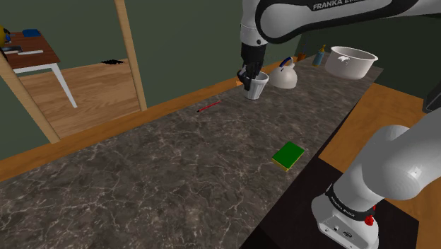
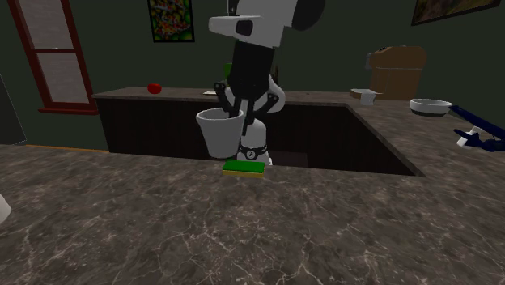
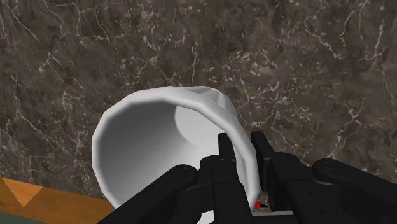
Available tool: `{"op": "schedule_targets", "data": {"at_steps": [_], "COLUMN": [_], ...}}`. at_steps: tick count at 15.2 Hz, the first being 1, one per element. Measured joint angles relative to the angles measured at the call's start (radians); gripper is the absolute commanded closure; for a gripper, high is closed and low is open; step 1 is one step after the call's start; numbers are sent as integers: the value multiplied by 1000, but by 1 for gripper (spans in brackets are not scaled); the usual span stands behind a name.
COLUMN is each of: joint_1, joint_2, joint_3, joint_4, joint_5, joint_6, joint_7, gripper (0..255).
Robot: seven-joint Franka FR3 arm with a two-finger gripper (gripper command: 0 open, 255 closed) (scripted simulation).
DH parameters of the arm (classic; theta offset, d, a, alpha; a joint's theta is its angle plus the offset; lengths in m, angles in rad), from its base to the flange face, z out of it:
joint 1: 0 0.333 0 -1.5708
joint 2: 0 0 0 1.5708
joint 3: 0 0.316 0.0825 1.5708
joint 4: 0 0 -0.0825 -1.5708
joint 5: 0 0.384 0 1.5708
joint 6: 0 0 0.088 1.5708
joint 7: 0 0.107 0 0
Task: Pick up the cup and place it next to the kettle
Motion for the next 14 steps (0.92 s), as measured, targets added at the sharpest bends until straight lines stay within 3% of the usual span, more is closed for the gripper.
{"op": "schedule_targets", "data": {"at_steps": [14], "joint_1": [-1], "joint_2": [2], "joint_3": [1], "joint_4": [187], "joint_5": [7], "joint_6": [-183], "joint_7": [-30], "gripper": [255]}}
